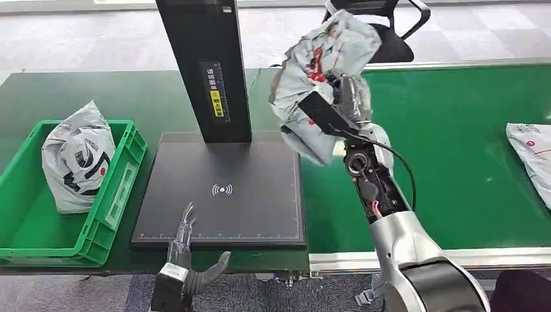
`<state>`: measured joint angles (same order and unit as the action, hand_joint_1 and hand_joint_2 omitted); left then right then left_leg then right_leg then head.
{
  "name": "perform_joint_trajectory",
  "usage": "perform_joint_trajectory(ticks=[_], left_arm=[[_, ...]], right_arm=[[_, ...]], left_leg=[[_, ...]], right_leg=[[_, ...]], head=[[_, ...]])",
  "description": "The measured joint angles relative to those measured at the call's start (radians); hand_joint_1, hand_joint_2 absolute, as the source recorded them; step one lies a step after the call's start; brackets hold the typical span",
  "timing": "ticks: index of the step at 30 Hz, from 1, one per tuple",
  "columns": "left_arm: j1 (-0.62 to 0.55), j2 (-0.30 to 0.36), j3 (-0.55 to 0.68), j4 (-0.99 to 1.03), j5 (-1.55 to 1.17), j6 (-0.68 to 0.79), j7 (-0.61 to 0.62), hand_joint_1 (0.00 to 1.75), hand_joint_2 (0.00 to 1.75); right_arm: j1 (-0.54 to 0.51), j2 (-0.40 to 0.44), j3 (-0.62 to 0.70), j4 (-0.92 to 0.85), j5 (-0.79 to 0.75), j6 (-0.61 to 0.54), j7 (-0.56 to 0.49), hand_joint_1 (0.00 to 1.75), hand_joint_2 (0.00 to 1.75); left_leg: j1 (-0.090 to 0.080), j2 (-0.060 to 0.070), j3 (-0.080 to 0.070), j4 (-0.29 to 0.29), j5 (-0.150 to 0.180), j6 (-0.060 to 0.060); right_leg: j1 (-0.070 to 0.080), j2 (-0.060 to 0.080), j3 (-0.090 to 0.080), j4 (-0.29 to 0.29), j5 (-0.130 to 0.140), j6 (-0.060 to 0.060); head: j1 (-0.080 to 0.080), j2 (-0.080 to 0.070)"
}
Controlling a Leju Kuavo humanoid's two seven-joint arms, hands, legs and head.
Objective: Moved the parcel from conveyor to table for the left to box.
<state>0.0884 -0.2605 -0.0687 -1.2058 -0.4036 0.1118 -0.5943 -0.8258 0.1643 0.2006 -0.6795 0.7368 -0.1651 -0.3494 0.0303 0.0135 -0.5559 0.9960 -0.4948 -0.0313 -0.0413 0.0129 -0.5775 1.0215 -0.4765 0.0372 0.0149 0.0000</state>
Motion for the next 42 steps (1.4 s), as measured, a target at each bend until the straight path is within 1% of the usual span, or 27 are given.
perform_joint_trajectory(ticks=[1,4,8,12,13,14,17,22,26,29,31,33,34,35,37,40,42], left_arm=[[0.000,0.000,0.000,0.000,0.000,0.000,0.000,0.00,1.75],[0.001,0.000,0.001,-0.001,0.002,0.000,0.000,0.00,1.75],[0.001,0.000,0.002,-0.001,0.005,0.001,0.000,0.00,1.75],[0.001,0.000,0.002,-0.001,0.013,0.002,0.001,0.00,1.75],[0.001,0.000,0.002,-0.001,0.015,0.002,0.001,0.00,1.75],[0.001,0.000,0.002,-0.001,0.016,0.002,0.001,0.00,1.75],[0.001,0.000,0.002,-0.001,0.016,0.003,0.002,0.00,1.75],[0.005,0.002,0.002,-0.005,0.024,0.015,0.000,0.00,1.75],[0.012,0.002,0.007,-0.014,0.026,0.023,-0.002,0.00,1.75],[0.026,-0.001,0.013,-0.040,0.020,0.093,-0.013,0.00,1.75],[0.043,-0.003,0.016,-0.078,-0.007,0.185,-0.017,0.00,1.75],[0.066,-0.004,0.015,-0.131,-0.046,0.291,-0.021,0.00,1.75],[0.076,-0.004,0.014,-0.161,-0.073,0.345,-0.019,0.00,1.75],[0.083,-0.003,0.007,-0.190,-0.106,0.385,-0.008,0.00,1.75],[0.084,0.000,-0.008,-0.225,-0.170,0.425,0.022,0.00,1.75],[0.064,0.011,-0.051,-0.233,-0.301,0.445,0.102,0.00,1.75],[0.039,0.023,-0.086,-0.221,-0.373,0.443,0.146,0.00,1.75]], right_arm=[[-0.001,0.021,0.012,0.026,-0.031,0.051,-0.013,1.75,1.75],[0.000,0.071,0.048,0.096,-0.064,0.156,-0.018,1.75,1.75],[0.007,0.123,0.105,0.184,-0.062,0.214,0.001,1.75,1.75],[0.016,0.144,0.153,0.244,-0.057,0.245,0.061,1.75,1.75],[0.018,0.145,0.164,0.257,-0.058,0.250,0.075,1.26,1.75],[0.020,0.145,0.171,0.266,-0.059,0.251,0.080,0.00,1.75],[0.023,0.145,0.188,0.287,-0.079,0.240,0.082,0.00,1.75],[0.024,0.136,0.181,0.293,-0.183,0.167,-0.010,0.00,1.75],[0.023,0.125,0.168,0.292,-0.220,0.148,-0.046,0.00,1.75],[0.052,0.115,0.144,0.257,-0.332,0.112,-0.161,0.00,1.75],[0.116,0.098,0.133,0.177,-0.428,0.114,-0.252,0.00,1.75],[0.225,0.076,0.133,0.056,-0.538,0.143,-0.311,0.00,1.75],[0.298,0.068,0.133,-0.017,-0.593,0.149,-0.331,0.00,1.75],[0.367,0.062,0.132,-0.096,-0.636,0.148,-0.341,0.00,1.75],[0.487,0.051,0.133,-0.213,-0.663,0.134,-0.348,0.00,1.75],[0.628,0.041,0.132,-0.380,-0.687,0.100,-0.349,0.00,1.75],[0.695,0.040,0.131,-0.475,-0.684,0.086,-0.337,0.00,1.75]], left_leg=[[0.000,0.000,0.000,0.000,0.000,0.000],[0.000,-0.001,-0.001,0.000,0.000,0.000],[0.000,-0.001,-0.002,0.000,0.000,0.000],[0.000,-0.001,-0.002,0.000,0.000,0.000],[0.000,-0.001,-0.002,0.000,0.000,0.000],[0.000,-0.001,-0.002,0.000,0.000,0.000],[0.000,-0.001,-0.002,0.000,0.000,0.000],[0.000,-0.001,-0.002,0.000,0.000,0.000],[0.000,-0.001,-0.002,0.000,0.000,0.000],[0.000,-0.001,-0.002,0.000,0.000,0.000],[0.000,-0.001,-0.002,0.000,0.000,0.000],[0.000,-0.002,-0.002,0.000,-0.001,0.000],[0.000,-0.002,-0.002,0.000,-0.001,0.000],[0.000,-0.002,-0.002,0.000,-0.002,0.000],[0.000,-0.002,-0.003,0.000,-0.003,0.000],[0.000,-0.002,-0.003,0.000,-0.003,0.000],[0.000,-0.001,-0.003,0.000,-0.003,0.000]], right_leg=[[0.000,0.000,0.000,0.000,0.000,0.000],[0.000,0.000,-0.001,0.000,0.000,0.000],[0.000,0.000,-0.002,0.000,0.000,0.000],[0.000,0.000,-0.002,0.000,0.000,0.000],[0.000,0.000,-0.002,0.000,0.000,0.000],[0.000,0.000,-0.002,0.000,0.000,0.000],[0.000,0.000,-0.002,0.000,0.000,0.000],[0.000,0.000,-0.002,0.000,0.000,0.000],[0.000,0.000,-0.002,0.000,0.000,0.000],[0.000,-0.001,-0.002,0.000,0.000,0.000],[0.000,-0.001,-0.002,0.000,-0.001,0.000],[0.000,-0.001,-0.002,-0.001,-0.002,0.000],[0.000,-0.001,-0.002,-0.001,-0.002,0.000],[0.000,-0.001,-0.002,-0.001,-0.003,0.000],[0.000,-0.002,-0.003,-0.001,-0.004,0.001],[0.000,-0.002,-0.003,-0.001,-0.004,0.000],[0.000,-0.001,-0.003,-0.001,-0.004,0.000]], head=[[-0.001,0.000],[0.000,0.000],[0.000,0.000],[0.000,0.000],[0.000,0.000],[0.000,0.000],[0.000,0.000],[0.000,0.000],[0.000,0.000],[0.000,0.000],[0.000,0.000],[0.000,0.000],[0.000,0.000],[0.000,0.000],[0.000,0.000],[0.000,0.000],[0.000,0.000]])
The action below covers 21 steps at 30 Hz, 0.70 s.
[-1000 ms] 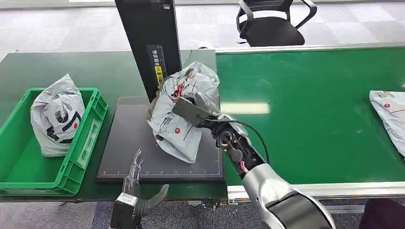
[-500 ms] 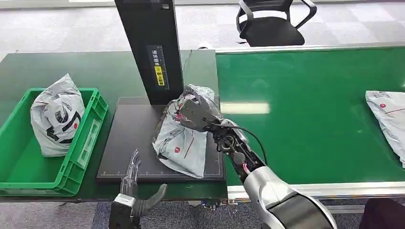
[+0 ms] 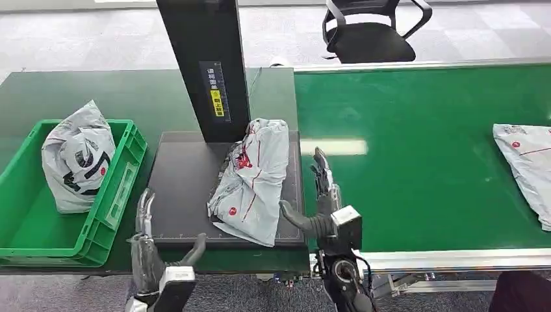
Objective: Moved the parcel from conveyor to table for the left to box.
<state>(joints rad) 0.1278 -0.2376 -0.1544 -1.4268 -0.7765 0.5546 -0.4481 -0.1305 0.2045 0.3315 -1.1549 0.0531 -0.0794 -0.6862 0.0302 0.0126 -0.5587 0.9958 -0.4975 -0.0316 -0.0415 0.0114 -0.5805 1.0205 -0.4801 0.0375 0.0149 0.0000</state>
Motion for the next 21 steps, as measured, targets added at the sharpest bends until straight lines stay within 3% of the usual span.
perform_joint_trajectory(ticks=[4,9,14,21], left_arm=[[-0.116,0.018,-0.056,0.137,-0.126,-0.060,0.111,0.00,1.75],[-0.232,0.021,-0.097,0.312,-0.135,-0.051,0.113,0.00,1.75],[-0.266,0.021,-0.110,0.382,-0.137,-0.053,0.115,0.00,1.75],[-0.410,0.019,-0.140,0.618,-0.210,-0.085,0.184,0.00,1.75]], right_arm=[[0.054,0.000,-0.003,-0.112,0.039,-0.016,0.025,0.00,1.75],[0.085,0.003,-0.007,-0.173,0.047,-0.016,0.033,0.00,1.75],[0.097,0.003,-0.010,-0.198,0.050,-0.016,0.033,0.00,1.75],[0.120,0.003,-0.011,-0.241,0.084,-0.034,0.033,0.00,1.75]], left_leg=[[0.000,-0.001,0.002,0.000,0.001,0.000],[0.000,0.001,0.004,0.000,0.002,0.000],[0.000,0.001,0.003,0.000,0.001,0.000],[0.000,0.002,0.003,0.000,0.002,0.000]], right_leg=[[0.000,0.000,0.002,0.000,0.001,0.000],[0.000,0.001,0.003,0.000,0.002,-0.001],[0.000,0.001,0.002,0.000,0.002,-0.001],[0.000,0.001,0.002,0.000,0.002,-0.001]], head=[[0.000,0.000],[0.000,0.000],[0.000,0.000],[0.000,0.000]])
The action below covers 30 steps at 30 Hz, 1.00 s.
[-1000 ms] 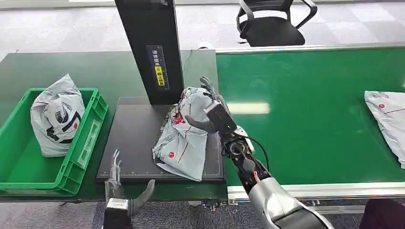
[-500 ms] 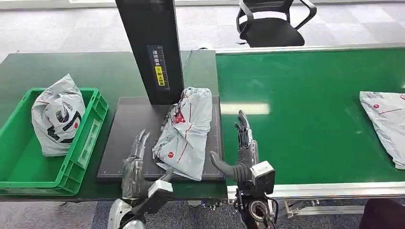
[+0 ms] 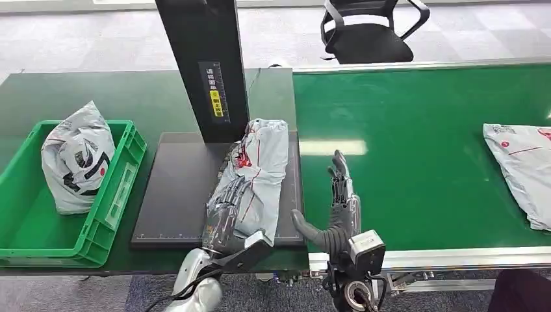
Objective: Moved the parcel from conveyor to table for the left to box.
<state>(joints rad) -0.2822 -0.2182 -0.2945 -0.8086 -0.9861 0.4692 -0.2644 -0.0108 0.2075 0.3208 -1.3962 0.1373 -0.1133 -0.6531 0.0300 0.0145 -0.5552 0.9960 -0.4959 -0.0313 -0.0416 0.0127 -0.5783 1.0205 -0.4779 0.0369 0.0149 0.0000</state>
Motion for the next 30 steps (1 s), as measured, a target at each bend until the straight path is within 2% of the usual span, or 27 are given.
perform_joint_trajectory(ticks=[3,5,8,11,15,16,17,18,20,24,30], left_arm=[[-0.040,-0.003,-0.008,0.071,0.000,-0.012,0.000,0.00,1.75],[-0.124,-0.012,-0.010,0.188,-0.010,-0.056,0.033,0.00,1.75],[-0.188,-0.021,-0.011,0.279,-0.022,-0.125,0.090,0.00,1.75],[-0.238,-0.026,-0.012,0.336,-0.040,-0.187,0.121,0.00,1.75],[-0.275,-0.030,-0.016,0.376,-0.054,-0.222,0.147,0.00,1.75],[-0.280,-0.030,-0.016,0.383,-0.054,-0.225,0.154,0.35,1.75],[-0.284,-0.030,-0.016,0.387,-0.054,-0.228,0.164,1.38,1.75],[-0.288,-0.030,-0.016,0.392,-0.054,-0.230,0.171,1.59,1.75],[-0.290,-0.030,-0.015,0.401,-0.053,-0.228,0.175,1.75,1.75],[-0.285,-0.026,-0.006,0.407,-0.033,-0.152,0.120,1.75,1.75],[-0.237,-0.023,0.058,0.361,0.081,0.071,-0.072,1.75,1.75]], right_arm=[[0.005,0.000,0.000,-0.010,0.004,-0.006,0.000,0.00,1.75],[0.008,-0.002,0.001,-0.024,0.004,-0.013,0.000,0.00,1.75],[0.008,-0.005,0.004,-0.030,-0.005,-0.015,0.000,0.00,1.75],[0.004,-0.011,0.008,-0.030,-0.017,-0.010,0.000,0.00,1.75],[-0.005,-0.016,0.012,-0.030,-0.021,-0.003,0.001,0.00,1.75],[-0.006,-0.017,0.015,-0.030,-0.021,-0.003,0.001,0.00,1.75],[-0.007,-0.017,0.018,-0.030,-0.021,-0.002,0.001,0.00,1.75],[-0.008,-0.018,0.020,-0.030,-0.021,-0.002,0.001,0.00,1.75],[-0.007,-0.018,0.024,-0.030,-0.022,-0.002,0.002,0.00,1.75],[-0.005,-0.020,0.028,-0.030,-0.018,-0.002,0.006,0.00,1.75],[0.014,-0.021,0.031,-0.031,0.001,-0.020,0.010,0.00,1.75]], left_leg=[[0.000,-0.002,0.000,0.000,0.000,0.000],[0.000,-0.005,-0.002,0.000,0.001,0.000],[0.000,-0.004,-0.001,0.000,0.001,0.000],[0.000,-0.008,0.002,0.000,0.001,0.000],[0.000,-0.008,0.005,-0.001,0.001,0.000],[0.000,-0.008,0.007,-0.001,0.001,0.000],[0.000,-0.008,0.008,-0.001,0.001,0.000],[0.000,-0.009,0.009,-0.001,0.001,0.000],[0.000,-0.008,0.010,-0.001,0.001,0.000],[0.000,-0.007,0.011,-0.001,0.002,0.000],[0.000,-0.008,0.006,0.000,0.003,0.000]], right_leg=[[0.000,0.000,-0.001,0.000,0.000,0.000],[0.000,-0.004,0.001,0.000,0.000,0.000],[0.000,-0.003,0.002,0.000,0.000,0.000],[0.000,-0.006,0.007,0.000,-0.001,0.000],[0.000,-0.008,0.013,0.000,-0.001,0.001],[0.000,-0.008,0.014,0.000,-0.001,0.001],[0.000,-0.008,0.016,0.000,-0.001,0.001],[0.000,-0.008,0.017,0.000,-0.001,0.001],[0.000,-0.008,0.017,0.000,-0.001,0.001],[0.000,-0.007,0.016,0.000,0.000,0.000],[0.000,-0.007,0.010,0.000,0.000,0.000]], head=[[-0.001,0.000],[0.000,0.000],[0.000,0.000],[0.000,0.000],[0.000,0.000],[0.000,0.000],[0.000,0.000],[0.000,0.000],[0.000,0.000],[0.000,0.000],[0.000,0.000]])
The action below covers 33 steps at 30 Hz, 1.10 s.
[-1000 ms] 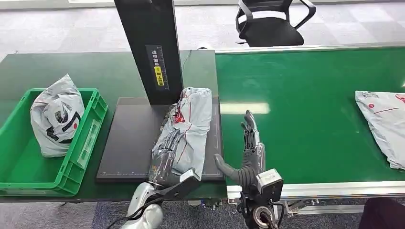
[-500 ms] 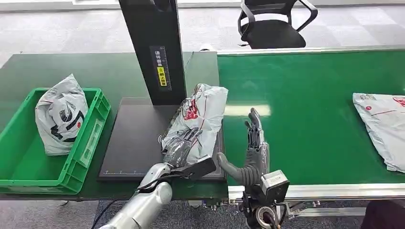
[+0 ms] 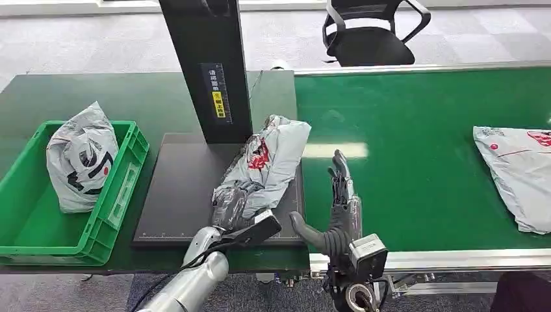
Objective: Moved the parcel from conveyor to table for the left to box.
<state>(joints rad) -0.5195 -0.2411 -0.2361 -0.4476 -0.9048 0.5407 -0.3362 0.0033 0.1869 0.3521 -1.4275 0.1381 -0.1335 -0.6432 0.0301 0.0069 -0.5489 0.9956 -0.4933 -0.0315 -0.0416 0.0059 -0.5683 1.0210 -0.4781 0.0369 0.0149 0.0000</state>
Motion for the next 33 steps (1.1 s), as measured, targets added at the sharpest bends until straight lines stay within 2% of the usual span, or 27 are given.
perform_joint_trajectory(ticks=[6,10,14,17,22,23,24,28,30,33], left_arm=[[0.085,0.008,0.050,-0.211,0.166,0.143,-0.185,1.75,1.75],[0.136,0.019,0.061,-0.337,0.203,0.154,-0.220,1.75,1.75],[0.209,0.022,0.108,-0.516,0.226,0.158,-0.334,1.75,1.75],[0.290,0.040,0.132,-0.713,0.242,0.159,-0.320,1.75,1.75],[0.297,0.041,0.133,-0.725,0.242,0.159,-0.318,1.75,1.75],[0.371,0.107,0.177,-1.023,0.239,0.159,-0.240,1.75,1.75],[0.388,0.150,0.199,-1.141,0.244,0.158,-0.218,1.75,1.75],[0.389,0.207,0.221,-1.210,0.281,0.154,-0.178,1.75,1.75],[0.369,0.273,0.261,-1.219,0.349,0.114,-0.124,1.75,1.75],[0.300,0.411,0.375,-1.185,0.470,-0.015,-0.083,1.75,1.75]], right_arm=[[0.034,-0.002,0.000,-0.012,0.012,-0.029,-0.002,0.00,1.75],[0.049,-0.005,0.000,-0.020,0.016,-0.035,-0.003,0.00,1.75],[0.069,-0.005,-0.001,-0.036,0.022,-0.048,-0.003,0.00,1.75],[0.094,-0.006,-0.003,-0.055,0.029,-0.060,-0.003,0.00,1.75],[0.096,-0.006,-0.004,-0.056,0.030,-0.060,-0.003,0.00,1.75],[0.122,-0.009,-0.010,-0.079,0.040,-0.057,-0.003,0.00,1.75],[0.130,-0.009,-0.014,-0.086,0.041,-0.055,-0.003,0.00,1.75],[0.134,-0.009,-0.015,-0.089,0.041,-0.052,-0.004,0.00,1.75],[0.138,-0.009,-0.018,-0.089,0.039,-0.048,-0.010,0.00,1.75],[0.144,-0.010,-0.028,-0.089,0.036,-0.040,-0.019,0.00,1.75]], left_leg=[[0.000,0.000,-0.007,0.000,0.000,0.000],[0.000,0.000,-0.009,0.000,0.000,0.000],[0.000,0.001,-0.010,0.000,0.000,0.000],[0.000,0.002,-0.010,0.000,-0.001,0.000],[0.000,0.002,-0.010,0.000,-0.001,0.000],[0.001,0.001,-0.011,0.000,-0.001,-0.001],[0.001,0.001,-0.011,0.000,0.000,-0.001],[0.000,0.001,-0.010,0.000,0.000,-0.001],[0.001,0.001,-0.010,0.000,0.000,-0.001],[0.004,0.001,-0.010,0.000,0.001,-0.003]], right_leg=[[0.000,0.000,-0.007,0.000,0.000,0.000],[0.000,0.000,-0.009,0.000,0.000,0.000],[0.000,0.000,-0.009,0.000,0.000,0.000],[0.000,0.002,-0.010,0.000,0.000,0.000],[0.000,0.002,-0.010,0.000,-0.001,0.000],[0.001,0.001,-0.012,0.000,-0.001,-0.001],[0.001,0.001,-0.011,0.000,-0.001,0.000],[0.001,0.001,-0.010,0.000,-0.001,0.000],[0.001,0.001,-0.010,0.000,-0.001,-0.001],[0.004,0.002,-0.011,0.002,-0.001,-0.001]], head=[[0.000,0.000],[0.000,0.000],[0.000,0.000],[0.000,0.000],[0.000,0.000],[0.000,0.000],[0.000,0.000],[0.001,0.000],[0.000,0.000],[0.000,0.000]])
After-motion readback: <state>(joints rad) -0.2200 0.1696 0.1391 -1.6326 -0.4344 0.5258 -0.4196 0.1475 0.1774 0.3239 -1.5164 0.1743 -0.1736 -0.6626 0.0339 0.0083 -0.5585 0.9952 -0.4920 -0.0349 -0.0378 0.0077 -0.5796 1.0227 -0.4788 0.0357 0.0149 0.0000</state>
